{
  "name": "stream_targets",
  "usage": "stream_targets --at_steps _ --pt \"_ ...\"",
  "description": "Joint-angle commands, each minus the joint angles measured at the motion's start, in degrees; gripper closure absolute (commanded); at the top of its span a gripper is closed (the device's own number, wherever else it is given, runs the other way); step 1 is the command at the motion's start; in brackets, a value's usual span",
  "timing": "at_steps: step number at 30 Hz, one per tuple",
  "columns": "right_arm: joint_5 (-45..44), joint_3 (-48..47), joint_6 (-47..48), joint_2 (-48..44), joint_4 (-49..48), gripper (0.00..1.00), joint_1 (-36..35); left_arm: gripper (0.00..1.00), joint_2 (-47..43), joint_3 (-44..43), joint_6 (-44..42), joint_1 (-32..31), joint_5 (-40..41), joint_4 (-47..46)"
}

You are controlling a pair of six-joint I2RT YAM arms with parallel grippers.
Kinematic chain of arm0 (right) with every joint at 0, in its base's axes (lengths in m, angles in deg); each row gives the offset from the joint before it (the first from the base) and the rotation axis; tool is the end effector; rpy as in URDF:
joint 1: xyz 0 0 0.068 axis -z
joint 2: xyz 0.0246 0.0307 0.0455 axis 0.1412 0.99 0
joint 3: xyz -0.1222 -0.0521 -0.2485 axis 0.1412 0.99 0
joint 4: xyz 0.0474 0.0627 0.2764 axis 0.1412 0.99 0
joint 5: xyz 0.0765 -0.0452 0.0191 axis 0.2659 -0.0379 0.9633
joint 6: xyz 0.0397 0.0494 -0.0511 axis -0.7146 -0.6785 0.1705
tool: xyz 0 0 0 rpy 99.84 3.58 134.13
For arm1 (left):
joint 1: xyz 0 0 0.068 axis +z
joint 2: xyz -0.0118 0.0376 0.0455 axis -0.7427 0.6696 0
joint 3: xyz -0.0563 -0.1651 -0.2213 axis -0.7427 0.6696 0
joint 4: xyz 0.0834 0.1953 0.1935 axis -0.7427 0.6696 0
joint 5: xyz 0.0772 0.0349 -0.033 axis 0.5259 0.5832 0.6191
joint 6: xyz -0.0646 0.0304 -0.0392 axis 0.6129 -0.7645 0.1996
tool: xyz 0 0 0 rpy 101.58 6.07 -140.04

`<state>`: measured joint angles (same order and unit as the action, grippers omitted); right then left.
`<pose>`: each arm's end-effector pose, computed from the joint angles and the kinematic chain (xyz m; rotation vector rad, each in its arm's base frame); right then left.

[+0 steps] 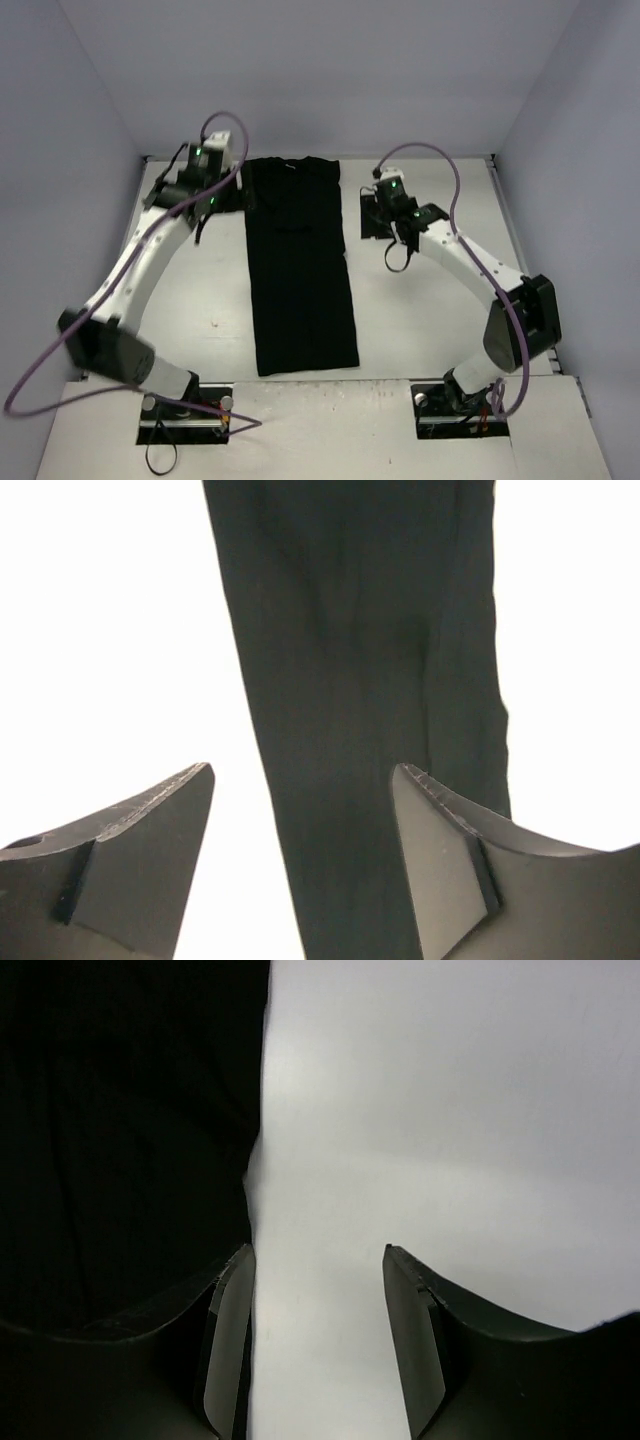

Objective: Fold and stack the t-shirts

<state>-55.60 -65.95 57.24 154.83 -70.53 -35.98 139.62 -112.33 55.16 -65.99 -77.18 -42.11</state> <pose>0.3689 0.1878 0.2735 -0.1563 2.1763 0.3546 0.3622 -0.1203 0.3789 -0.0625 2.2472 -0.4208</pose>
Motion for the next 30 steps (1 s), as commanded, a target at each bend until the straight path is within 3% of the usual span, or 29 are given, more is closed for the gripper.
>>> stream_targets --at_steps 1,4,8,14,20,30 --pt "2.2 9.2 -5.6 -4.3 2.9 0.48 -4.9 0.32 -10.0 19.4 10.0 -2.6 -3.2 3.5" --pt "1.0 14.2 -9.6 -5.6 2.4 0.48 -11.1 0.32 -13.8 29.8 14.7 -4.8 -3.6 3.2" --pt "0.4 18.5 -15.2 -4.7 -0.1 0.48 -17.7 0.31 -13.2 35.6 17.8 -7.3 -3.8 2.1" --pt "-4.1 22.4 -21.7 -1.3 -3.3 0.48 -22.1 0.32 -8.5 40.7 17.0 -7.9 -3.6 -1.8" --pt "-8.6 24.5 -22.9 2.3 -3.3 0.49 -22.7 0.32 -0.5 41.4 16.6 -7.9 -0.8 -7.0" --pt "-13.4 24.3 -21.0 5.3 -3.2 0.49 -21.6 0.32 11.6 34.9 10.9 -5.8 6.2 -6.0"
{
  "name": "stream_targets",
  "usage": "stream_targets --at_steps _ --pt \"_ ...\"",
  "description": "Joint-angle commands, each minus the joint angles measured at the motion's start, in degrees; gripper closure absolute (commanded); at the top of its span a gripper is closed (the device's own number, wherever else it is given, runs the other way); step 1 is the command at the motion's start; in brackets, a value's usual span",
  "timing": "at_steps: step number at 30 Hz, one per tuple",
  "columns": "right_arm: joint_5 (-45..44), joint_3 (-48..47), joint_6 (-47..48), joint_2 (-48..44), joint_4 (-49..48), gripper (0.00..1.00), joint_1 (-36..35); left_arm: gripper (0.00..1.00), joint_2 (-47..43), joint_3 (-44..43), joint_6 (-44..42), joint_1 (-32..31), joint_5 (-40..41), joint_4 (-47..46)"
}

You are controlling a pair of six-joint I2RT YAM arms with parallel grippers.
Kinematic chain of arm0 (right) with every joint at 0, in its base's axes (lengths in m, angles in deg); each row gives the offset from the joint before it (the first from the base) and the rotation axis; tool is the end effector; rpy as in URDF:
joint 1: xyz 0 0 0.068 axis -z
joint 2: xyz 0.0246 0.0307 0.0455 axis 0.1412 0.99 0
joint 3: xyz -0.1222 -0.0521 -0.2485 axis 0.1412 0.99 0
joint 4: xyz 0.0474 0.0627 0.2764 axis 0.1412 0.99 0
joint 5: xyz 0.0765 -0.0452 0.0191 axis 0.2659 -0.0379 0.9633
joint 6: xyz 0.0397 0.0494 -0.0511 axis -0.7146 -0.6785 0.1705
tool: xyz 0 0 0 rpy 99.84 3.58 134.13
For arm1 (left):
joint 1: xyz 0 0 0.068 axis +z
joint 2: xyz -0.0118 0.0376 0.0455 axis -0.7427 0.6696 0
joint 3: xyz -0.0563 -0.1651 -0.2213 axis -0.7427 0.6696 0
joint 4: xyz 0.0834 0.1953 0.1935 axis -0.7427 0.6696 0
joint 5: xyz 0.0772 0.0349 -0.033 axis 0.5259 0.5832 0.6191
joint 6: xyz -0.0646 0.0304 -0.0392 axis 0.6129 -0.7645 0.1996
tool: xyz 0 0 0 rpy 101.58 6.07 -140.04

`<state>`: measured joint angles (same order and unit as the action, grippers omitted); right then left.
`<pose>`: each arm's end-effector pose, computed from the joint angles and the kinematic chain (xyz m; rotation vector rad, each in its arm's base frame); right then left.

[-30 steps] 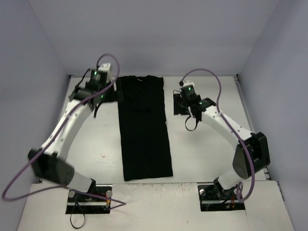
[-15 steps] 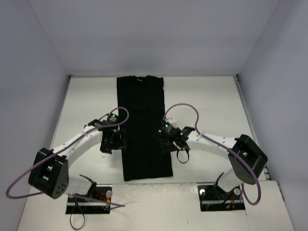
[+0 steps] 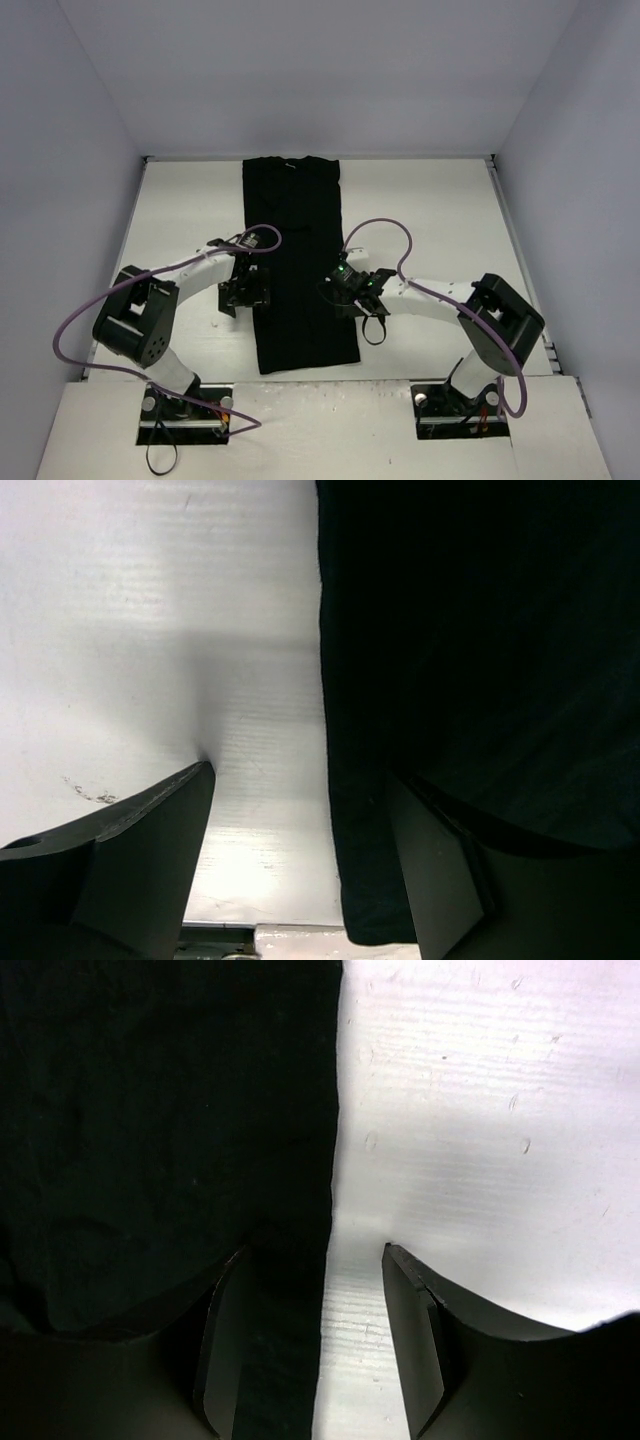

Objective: Fold and stack the t-shirts

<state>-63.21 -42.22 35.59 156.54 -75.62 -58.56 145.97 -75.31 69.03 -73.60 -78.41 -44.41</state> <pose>0.2317 0.2559 0.1221 -0.1703 2.5186 0.3711 0.2762 -0.1368 0.1198 -0.2616 2.9695 -0.2307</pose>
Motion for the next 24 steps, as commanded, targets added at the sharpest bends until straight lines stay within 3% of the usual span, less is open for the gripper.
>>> stream_targets --at_steps 1,5,10,17,24 --pt "-5.9 0.2 1.1 3.5 1.9 0.49 1.2 0.32 5.6 -2.9 -3.5 2.1 7.9 -3.5" --pt "-5.7 -2.1 2.1 2.3 2.3 0.49 2.1 0.32 4.3 -6.4 -5.1 2.9 7.8 -1.7" --pt "-3.0 -5.0 0.3 -5.7 6.4 0.49 1.8 0.32 -11.7 -7.8 -2.1 1.7 3.3 3.0" --pt "3.9 1.9 -9.5 -13.9 8.3 0.48 -1.9 0.32 -25.8 4.1 8.5 -2.5 -5.4 5.0" --pt "5.8 4.9 -17.3 -13.2 9.6 0.49 -8.8 0.32 -25.2 10.9 14.8 -10.6 -4.9 3.9"
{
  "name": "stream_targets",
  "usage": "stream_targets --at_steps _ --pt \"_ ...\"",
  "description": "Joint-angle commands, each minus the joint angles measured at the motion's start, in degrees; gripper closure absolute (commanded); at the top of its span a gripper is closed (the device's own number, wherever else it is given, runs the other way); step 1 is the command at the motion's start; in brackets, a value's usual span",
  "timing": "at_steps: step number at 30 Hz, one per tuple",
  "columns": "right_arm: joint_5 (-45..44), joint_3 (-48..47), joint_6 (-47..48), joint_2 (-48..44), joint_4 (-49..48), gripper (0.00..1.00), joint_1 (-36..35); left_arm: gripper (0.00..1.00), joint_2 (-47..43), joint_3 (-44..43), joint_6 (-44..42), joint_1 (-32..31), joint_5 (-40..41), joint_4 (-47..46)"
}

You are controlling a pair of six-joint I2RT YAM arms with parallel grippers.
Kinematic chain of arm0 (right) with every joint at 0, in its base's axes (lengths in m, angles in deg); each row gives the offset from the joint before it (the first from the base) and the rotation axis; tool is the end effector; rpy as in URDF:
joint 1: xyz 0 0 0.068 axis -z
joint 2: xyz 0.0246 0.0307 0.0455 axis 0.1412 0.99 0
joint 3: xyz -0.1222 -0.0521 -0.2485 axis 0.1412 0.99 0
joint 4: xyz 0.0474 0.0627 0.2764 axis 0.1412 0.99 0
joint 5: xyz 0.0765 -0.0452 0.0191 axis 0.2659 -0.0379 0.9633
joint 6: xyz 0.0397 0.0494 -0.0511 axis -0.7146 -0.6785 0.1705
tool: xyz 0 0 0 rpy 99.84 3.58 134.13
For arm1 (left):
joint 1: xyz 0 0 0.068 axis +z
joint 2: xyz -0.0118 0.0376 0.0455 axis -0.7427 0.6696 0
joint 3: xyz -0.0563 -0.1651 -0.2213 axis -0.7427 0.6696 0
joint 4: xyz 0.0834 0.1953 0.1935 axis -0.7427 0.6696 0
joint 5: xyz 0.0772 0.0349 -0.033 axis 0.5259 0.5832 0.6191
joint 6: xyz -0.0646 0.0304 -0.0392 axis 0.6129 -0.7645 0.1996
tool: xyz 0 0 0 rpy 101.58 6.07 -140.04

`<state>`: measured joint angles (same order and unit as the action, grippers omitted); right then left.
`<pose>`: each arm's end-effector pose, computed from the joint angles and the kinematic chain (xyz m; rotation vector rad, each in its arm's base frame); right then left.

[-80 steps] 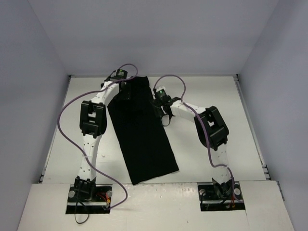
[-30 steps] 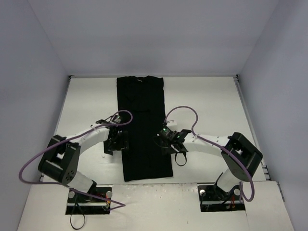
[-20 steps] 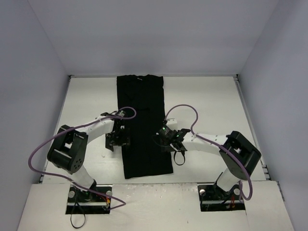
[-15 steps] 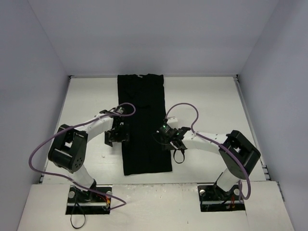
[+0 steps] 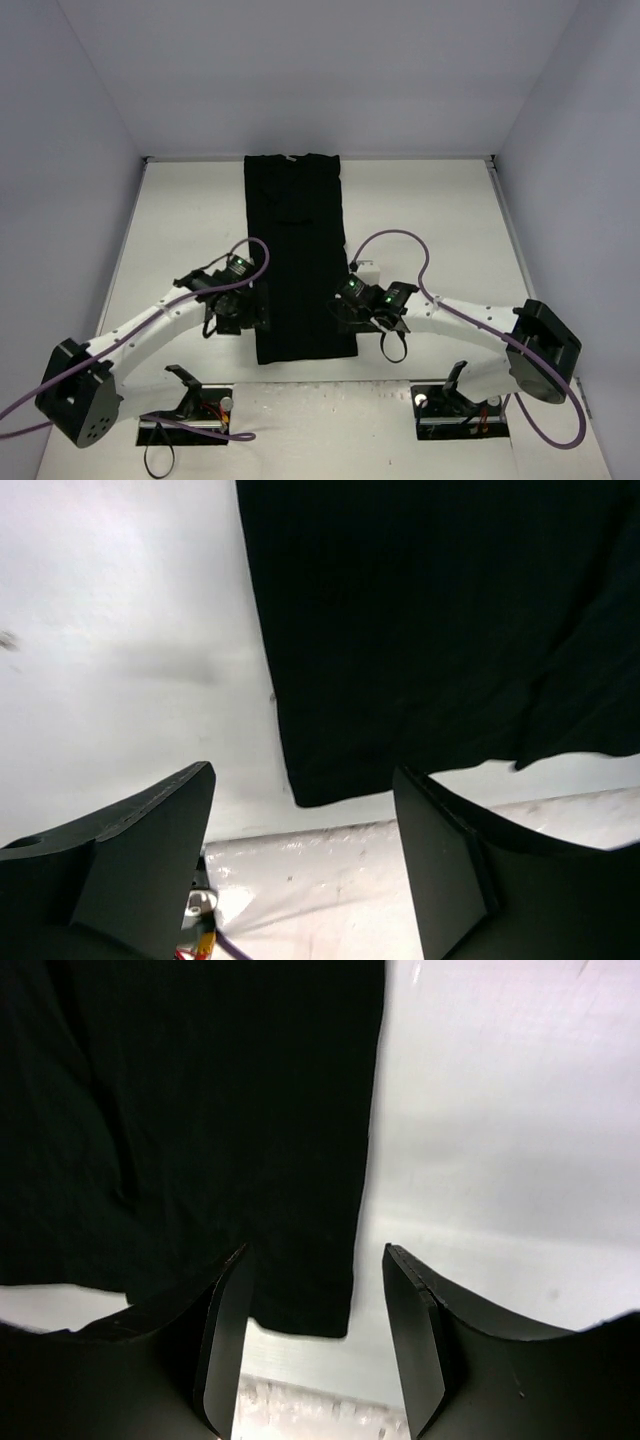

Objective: Fold and stack the t-shirts

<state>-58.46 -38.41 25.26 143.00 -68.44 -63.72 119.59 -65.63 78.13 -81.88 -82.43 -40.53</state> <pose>0.1822 0.2487 0.1608 -0.0876 2.5634 0.5957 0.1959 -0.1422 0.1828 -0.2385 2.8277 -0.5342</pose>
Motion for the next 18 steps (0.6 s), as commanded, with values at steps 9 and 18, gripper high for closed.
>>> stream_targets --at_steps 9,18 --pt "-0.5 3.8 -13.6 0.9 3.0 0.49 -9.4 0.32 2.6 6.4 8.8 -5.0 -2.8 -5.4" --pt "-4.0 6.0 -15.2 2.2 3.1 0.50 -9.5 0.33 7.1 7.8 9.3 -7.2 -3.3 -10.4"
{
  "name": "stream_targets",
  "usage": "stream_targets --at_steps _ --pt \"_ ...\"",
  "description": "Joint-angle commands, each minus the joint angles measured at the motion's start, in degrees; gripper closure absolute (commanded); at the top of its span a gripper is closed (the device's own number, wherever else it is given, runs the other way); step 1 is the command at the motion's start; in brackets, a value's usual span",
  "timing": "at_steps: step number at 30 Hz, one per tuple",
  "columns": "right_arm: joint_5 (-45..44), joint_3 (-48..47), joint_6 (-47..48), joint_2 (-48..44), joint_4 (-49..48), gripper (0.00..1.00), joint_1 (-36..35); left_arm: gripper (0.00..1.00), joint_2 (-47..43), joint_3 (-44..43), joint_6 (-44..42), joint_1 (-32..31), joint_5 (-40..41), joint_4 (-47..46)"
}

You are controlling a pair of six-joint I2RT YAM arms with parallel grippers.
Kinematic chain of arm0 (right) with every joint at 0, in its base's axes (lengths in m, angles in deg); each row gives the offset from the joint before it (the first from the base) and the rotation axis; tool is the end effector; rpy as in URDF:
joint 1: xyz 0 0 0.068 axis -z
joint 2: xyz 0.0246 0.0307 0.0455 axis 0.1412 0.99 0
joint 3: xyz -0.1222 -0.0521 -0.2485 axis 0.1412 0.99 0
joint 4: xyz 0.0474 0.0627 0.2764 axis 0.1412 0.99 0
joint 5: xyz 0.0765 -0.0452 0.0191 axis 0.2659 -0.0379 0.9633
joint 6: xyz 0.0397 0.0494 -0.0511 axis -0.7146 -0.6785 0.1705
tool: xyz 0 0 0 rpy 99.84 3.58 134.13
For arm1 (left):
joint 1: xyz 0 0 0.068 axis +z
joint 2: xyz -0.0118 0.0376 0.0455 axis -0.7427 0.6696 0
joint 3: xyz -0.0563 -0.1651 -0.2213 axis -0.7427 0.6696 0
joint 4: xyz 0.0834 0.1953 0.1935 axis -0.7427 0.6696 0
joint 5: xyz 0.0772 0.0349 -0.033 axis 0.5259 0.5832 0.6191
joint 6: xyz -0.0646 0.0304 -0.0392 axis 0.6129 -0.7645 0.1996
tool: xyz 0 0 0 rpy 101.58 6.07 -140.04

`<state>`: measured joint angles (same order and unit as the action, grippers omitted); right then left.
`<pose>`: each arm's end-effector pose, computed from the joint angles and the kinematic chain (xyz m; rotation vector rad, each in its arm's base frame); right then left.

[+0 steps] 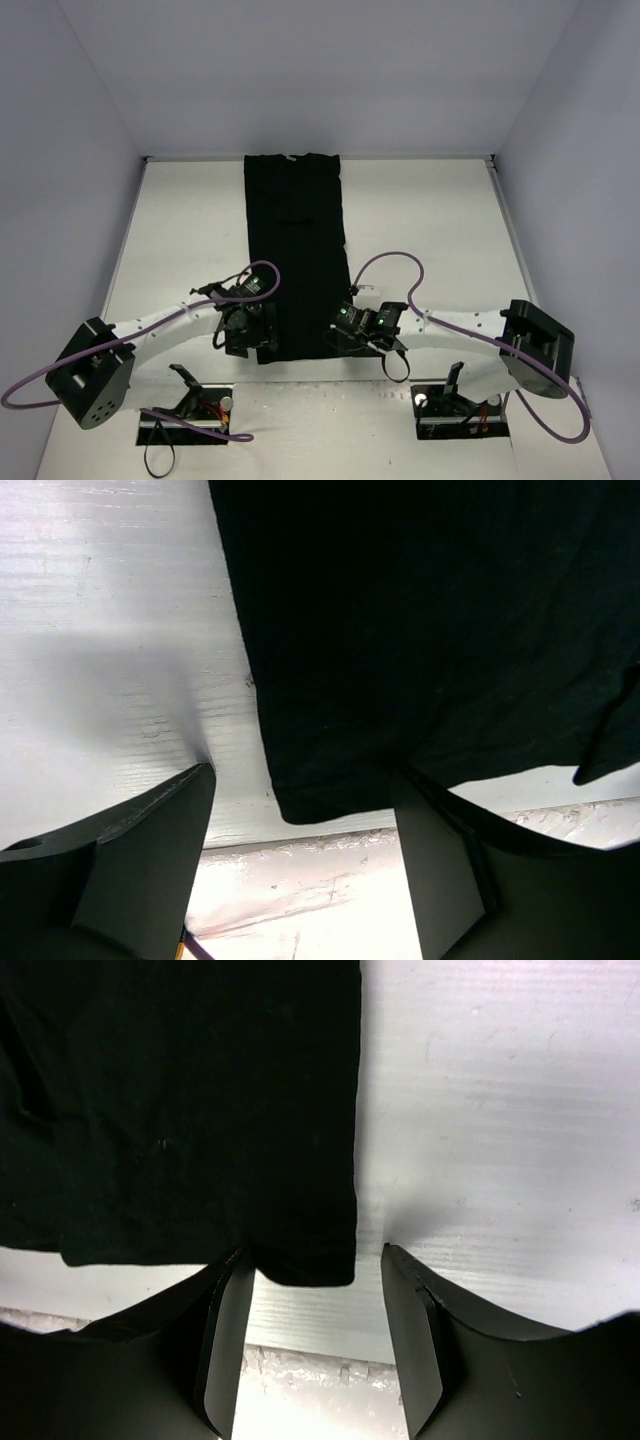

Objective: Fold and stack the t-shirts

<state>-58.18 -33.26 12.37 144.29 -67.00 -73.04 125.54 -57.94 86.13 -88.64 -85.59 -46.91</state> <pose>0.1291 0.2535 0.1227 -0.0242 2.7297 0.5815 0.1677 -0.1607 0.1238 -0.2856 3.0045 -0.5264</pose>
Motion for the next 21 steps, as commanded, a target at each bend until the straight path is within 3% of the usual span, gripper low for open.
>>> stream_targets --at_steps 1,5,9,12,15,21 --pt "-4.5 0.8 -2.3 1.2 1.6 0.50 -0.2 0.33 1.3 0.2 1.3 -0.5 -0.1 -4.5" --pt "-5.2 0.3 -2.0 1.9 1.6 0.51 -0.2 0.37 2.1 0.2 1.2 -0.7 -0.1 -5.4" --pt "-5.0 -0.3 -1.6 2.9 1.4 0.58 -0.2 0.53 2.1 1.5 1.3 -1.0 -0.5 -5.4" --pt "-4.3 0.0 -1.5 3.8 1.3 0.72 -0.3 0.75 0.7 3.1 1.9 -1.2 -0.9 -5.3" --pt "-3.5 0.2 -1.1 3.2 1.5 0.97 -0.7 1.00 -1.8 4.2 1.9 -1.2 -2.3 -4.5" --pt "-3.9 -3.4 -2.7 -2.4 9.4 1.00 -5.1 1.00 -11.3 1.5 1.3 -1.4 -4.6 6.0"
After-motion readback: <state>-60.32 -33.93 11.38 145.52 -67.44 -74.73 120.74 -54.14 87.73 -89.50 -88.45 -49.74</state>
